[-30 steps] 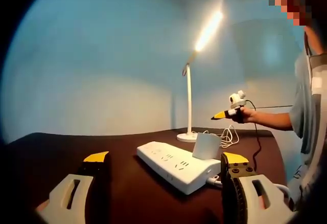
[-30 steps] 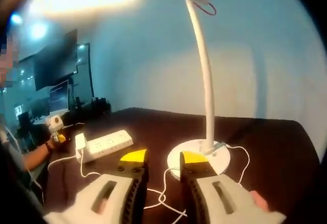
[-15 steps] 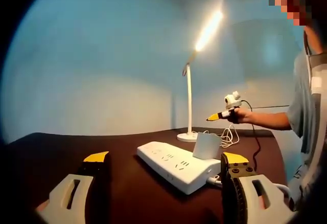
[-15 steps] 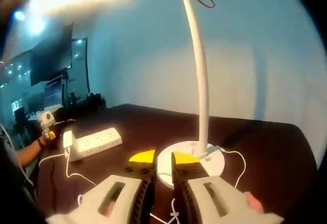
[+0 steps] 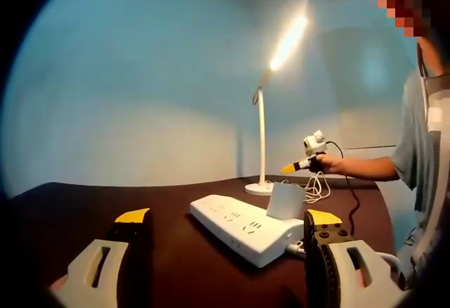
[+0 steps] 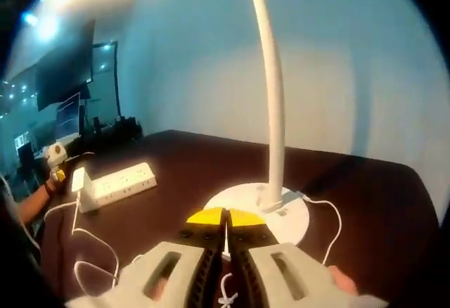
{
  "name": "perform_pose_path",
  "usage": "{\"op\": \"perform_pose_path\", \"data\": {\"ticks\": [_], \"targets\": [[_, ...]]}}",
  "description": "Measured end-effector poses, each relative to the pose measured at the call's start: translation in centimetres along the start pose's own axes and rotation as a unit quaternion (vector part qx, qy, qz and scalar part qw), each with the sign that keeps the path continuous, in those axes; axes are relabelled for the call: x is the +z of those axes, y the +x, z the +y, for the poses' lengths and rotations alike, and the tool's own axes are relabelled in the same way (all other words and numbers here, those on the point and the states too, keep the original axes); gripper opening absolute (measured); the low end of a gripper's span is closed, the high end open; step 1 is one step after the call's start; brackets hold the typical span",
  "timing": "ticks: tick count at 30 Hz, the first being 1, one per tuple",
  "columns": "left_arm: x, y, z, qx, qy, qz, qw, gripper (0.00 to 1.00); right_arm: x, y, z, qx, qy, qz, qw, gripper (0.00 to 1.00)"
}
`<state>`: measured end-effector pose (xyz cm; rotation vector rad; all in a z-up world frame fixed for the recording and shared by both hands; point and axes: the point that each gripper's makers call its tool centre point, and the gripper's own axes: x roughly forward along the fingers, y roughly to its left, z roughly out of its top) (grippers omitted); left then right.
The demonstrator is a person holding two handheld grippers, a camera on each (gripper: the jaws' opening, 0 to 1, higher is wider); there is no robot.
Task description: Insert the desk lamp plug into the socket, turn on the power strip switch, turn on the lamp switch, then turn off the lamp switch, turn off the power strip switch, and remove the plug from the socket.
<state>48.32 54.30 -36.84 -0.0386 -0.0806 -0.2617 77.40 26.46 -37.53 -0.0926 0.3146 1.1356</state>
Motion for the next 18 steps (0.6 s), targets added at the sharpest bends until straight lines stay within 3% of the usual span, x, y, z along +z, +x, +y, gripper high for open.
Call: {"op": "perform_pose_path", "data": {"ticks": [8, 18], "targets": [[-0.1, 0.0, 0.1, 0.003, 0.001, 0.001, 1.0000, 0.84, -1.2, 2.5, 0.6, 0.011, 0.000, 0.027, 0.9996, 0.04], [-0.1, 0.0, 0.2, 0.004, 0.003, 0.003, 1.0000, 0.84, -2.3, 3.6, 0.4, 0.010, 0.003, 0.039, 0.9992, 0.04]]}}
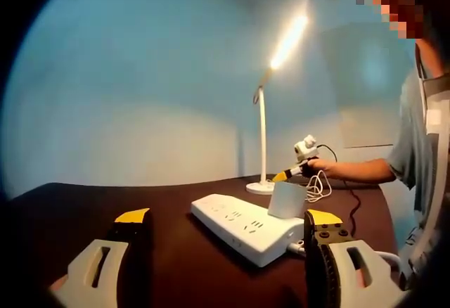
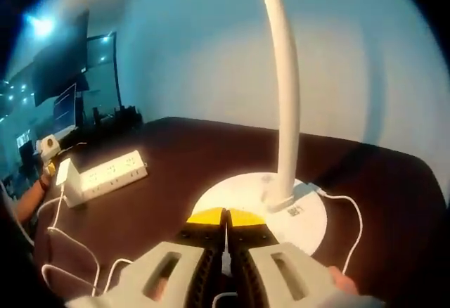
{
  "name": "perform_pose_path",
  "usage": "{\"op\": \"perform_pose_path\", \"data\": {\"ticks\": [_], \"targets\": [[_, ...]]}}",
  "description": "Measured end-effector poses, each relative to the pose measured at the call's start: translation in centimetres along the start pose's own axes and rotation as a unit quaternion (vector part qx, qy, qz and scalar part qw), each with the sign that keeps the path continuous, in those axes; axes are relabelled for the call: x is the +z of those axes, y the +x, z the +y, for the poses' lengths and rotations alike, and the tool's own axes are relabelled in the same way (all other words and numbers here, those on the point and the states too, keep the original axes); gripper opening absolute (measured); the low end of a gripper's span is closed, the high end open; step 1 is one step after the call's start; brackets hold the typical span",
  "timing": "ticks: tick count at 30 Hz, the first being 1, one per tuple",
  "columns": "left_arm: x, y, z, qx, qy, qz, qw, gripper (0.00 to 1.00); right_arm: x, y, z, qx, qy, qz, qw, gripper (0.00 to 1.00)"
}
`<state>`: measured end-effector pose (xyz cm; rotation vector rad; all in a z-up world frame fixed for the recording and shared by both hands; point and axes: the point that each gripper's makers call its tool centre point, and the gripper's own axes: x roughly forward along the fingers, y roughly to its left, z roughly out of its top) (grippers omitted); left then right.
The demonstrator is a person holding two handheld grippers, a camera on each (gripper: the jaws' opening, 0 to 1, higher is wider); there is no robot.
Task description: Insert the desk lamp plug into the socket, turn on the power strip switch, turn on the lamp switch, then turn off the lamp switch, turn off the power strip switch, and remove the plug from the socket.
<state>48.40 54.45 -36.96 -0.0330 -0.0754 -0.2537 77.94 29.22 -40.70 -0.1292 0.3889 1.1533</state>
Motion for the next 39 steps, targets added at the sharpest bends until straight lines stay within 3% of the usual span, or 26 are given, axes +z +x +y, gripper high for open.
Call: {"op": "perform_pose_path", "data": {"ticks": [14, 25, 28, 31, 39], "targets": [[0.0, 0.0, 0.0, 0.000, 0.002, -0.001, 1.0000, 0.85, -0.6, 0.6, 0.0, -0.005, -0.013, 0.018, 0.9997, 0.03], [0.1, 0.1, -0.1, 0.000, 0.003, -0.001, 1.0000, 0.85, -0.4, 0.8, -0.7, -0.013, -0.031, 0.010, 0.9994, 0.02], [0.1, 0.1, 0.0, 0.001, 0.001, -0.002, 1.0000, 0.85, -0.1, 1.1, -1.4, -0.016, -0.027, 0.017, 0.9994, 0.03], [0.1, 0.1, 0.1, 0.002, 0.000, -0.002, 1.0000, 0.85, -0.2, 1.2, -1.3, -0.022, -0.051, 0.036, 0.9978, 0.03], [0.2, 0.1, 0.3, 0.005, 0.000, -0.004, 1.0000, 0.85, 3.5, -0.2, 3.5, -0.010, -0.117, -0.001, 0.9931, 0.05]]}}
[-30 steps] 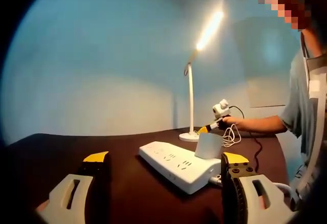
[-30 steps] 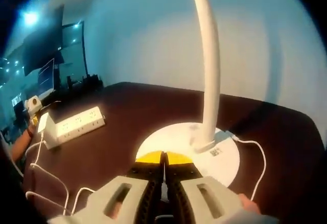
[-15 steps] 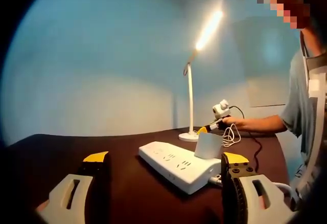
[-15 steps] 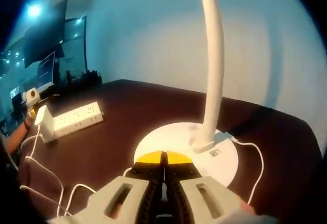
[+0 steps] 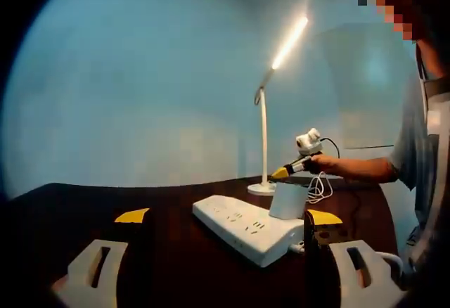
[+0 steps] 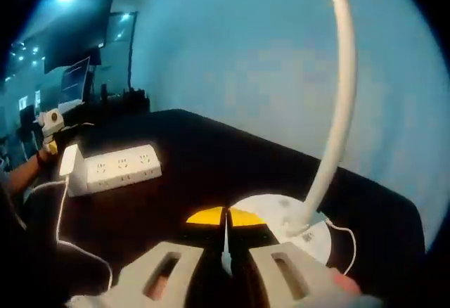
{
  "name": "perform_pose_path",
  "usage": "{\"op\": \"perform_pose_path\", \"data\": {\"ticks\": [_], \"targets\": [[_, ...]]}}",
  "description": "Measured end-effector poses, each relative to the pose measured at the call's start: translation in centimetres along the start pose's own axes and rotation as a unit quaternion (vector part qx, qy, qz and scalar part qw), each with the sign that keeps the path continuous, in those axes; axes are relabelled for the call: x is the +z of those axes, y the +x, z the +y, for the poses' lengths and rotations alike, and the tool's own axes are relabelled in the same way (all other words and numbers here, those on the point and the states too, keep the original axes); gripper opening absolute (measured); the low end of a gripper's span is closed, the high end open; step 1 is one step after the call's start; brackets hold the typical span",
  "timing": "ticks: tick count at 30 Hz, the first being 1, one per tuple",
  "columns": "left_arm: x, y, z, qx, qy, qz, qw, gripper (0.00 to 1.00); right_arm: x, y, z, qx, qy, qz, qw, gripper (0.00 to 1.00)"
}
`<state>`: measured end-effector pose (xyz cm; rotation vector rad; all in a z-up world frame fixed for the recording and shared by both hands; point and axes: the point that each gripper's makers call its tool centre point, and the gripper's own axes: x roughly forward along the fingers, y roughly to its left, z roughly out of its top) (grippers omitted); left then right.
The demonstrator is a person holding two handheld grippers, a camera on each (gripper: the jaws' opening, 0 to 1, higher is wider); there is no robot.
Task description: Insert the desk lamp plug into the socket, turn on the power strip switch, turn on the lamp switch, then turn off the lamp switch, turn off the power strip switch, and remove the plug from the socket.
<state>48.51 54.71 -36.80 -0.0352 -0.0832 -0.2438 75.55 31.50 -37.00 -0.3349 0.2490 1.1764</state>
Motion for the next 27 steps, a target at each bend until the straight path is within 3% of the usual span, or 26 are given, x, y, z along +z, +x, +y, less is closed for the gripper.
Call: {"op": "perform_pose_path", "data": {"ticks": [5, 10, 18, 20, 27], "targets": [[-0.1, 0.0, -0.1, -0.001, 0.000, 0.001, 1.0000, 0.85, 1.3, -0.7, 1.1, -0.005, -0.034, 0.000, 0.9994, 0.07], [0.1, -0.1, -0.2, -0.003, 0.000, -0.001, 1.0000, 0.85, 0.8, -1.2, 0.9, -0.012, -0.048, 0.014, 0.9987, 0.08], [2.5, -0.5, -0.4, -0.015, -0.025, -0.034, 0.9990, 0.83, 1.0, -3.2, 0.0, -0.026, -0.009, -0.005, 0.9996, 0.09], [2.9, -0.4, -0.2, 0.000, -0.017, -0.024, 0.9996, 0.83, 1.3, -3.7, 0.3, -0.025, 0.004, -0.014, 0.9996, 0.10], [2.4, -0.2, -1.2, -0.008, -0.007, 0.005, 0.9999, 0.84, 3.7, -5.6, 1.5, -0.004, 0.026, -0.038, 0.9989, 0.15]]}}
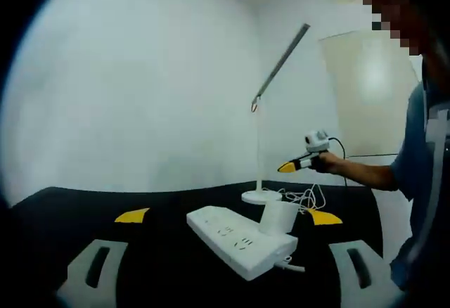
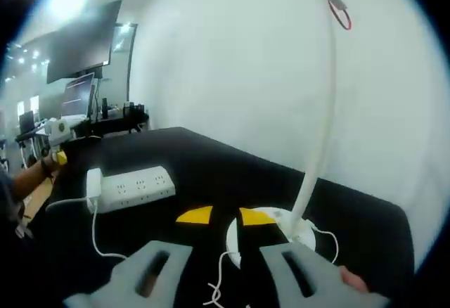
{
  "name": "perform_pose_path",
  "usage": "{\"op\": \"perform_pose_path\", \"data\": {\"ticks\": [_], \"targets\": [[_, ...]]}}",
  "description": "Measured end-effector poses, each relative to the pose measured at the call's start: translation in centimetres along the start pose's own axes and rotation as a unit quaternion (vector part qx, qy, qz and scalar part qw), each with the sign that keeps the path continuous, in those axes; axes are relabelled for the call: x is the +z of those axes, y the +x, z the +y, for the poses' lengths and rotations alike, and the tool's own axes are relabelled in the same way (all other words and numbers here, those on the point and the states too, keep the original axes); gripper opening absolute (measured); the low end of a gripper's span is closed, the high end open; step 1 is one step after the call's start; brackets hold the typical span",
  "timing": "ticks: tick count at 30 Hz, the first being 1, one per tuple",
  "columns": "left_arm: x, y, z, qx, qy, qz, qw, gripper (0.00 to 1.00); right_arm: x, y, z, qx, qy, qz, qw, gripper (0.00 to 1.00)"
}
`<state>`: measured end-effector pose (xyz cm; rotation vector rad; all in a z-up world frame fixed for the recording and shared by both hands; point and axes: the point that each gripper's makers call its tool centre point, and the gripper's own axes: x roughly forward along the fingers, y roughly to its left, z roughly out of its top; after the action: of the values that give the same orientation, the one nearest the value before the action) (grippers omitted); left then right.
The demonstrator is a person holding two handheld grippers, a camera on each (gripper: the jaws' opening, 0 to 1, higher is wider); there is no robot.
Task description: Insert the desk lamp plug into the socket, turn on the power strip switch, turn on the lamp switch, then turn off the lamp switch, turn off the power strip switch, and remove the plug from the socket.
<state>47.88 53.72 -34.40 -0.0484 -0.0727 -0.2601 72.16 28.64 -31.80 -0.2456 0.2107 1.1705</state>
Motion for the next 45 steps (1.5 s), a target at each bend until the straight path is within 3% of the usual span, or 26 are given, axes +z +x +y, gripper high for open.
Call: {"op": "perform_pose_path", "data": {"ticks": [4, 11, 17, 21, 28, 31, 34, 37, 45], "targets": [[-1.5, 0.0, 0.1, 0.010, -0.011, 0.020, 0.9997, 0.83, 1.4, -0.7, 0.5, 0.002, -0.009, -0.010, 0.9999, 0.22], [-3.4, -0.5, 1.0, 0.028, -0.024, 0.024, 0.9990, 0.80, 3.2, -1.8, 2.8, 0.023, -0.013, -0.021, 0.9994, 0.25], [-3.0, -0.6, 0.5, 0.029, -0.012, 0.008, 0.9995, 0.81, 4.0, -2.3, 3.8, 0.034, -0.024, -0.014, 0.9990, 0.27], [-2.4, -0.8, 0.4, 0.024, -0.011, -0.011, 0.9996, 0.81, 4.5, -2.9, 3.3, 0.020, -0.042, -0.010, 0.9988, 0.29], [-2.2, -1.0, -0.1, 0.021, 0.007, -0.019, 0.9996, 0.82, 5.0, -4.2, 3.6, 0.021, -0.036, 0.000, 0.9991, 0.34], [-2.0, -1.2, 0.0, 0.021, 0.001, -0.022, 0.9995, 0.84, 5.5, -4.7, 3.8, 0.028, -0.025, -0.003, 0.9993, 0.36], [-1.6, -1.3, 0.2, 0.023, -0.002, -0.034, 0.9992, 0.85, 6.3, -5.2, 4.6, 0.068, 0.031, -0.016, 0.9971, 0.37], [-1.6, -1.2, 0.3, 0.022, -0.004, -0.035, 0.9992, 0.85, 6.8, -5.6, 4.7, 0.081, 0.053, -0.022, 0.9951, 0.38], [-1.8, -1.2, 0.1, 0.018, -0.005, -0.031, 0.9993, 0.84, 9.1, -7.1, 6.4, 0.121, 0.117, -0.049, 0.9846, 0.38]]}}
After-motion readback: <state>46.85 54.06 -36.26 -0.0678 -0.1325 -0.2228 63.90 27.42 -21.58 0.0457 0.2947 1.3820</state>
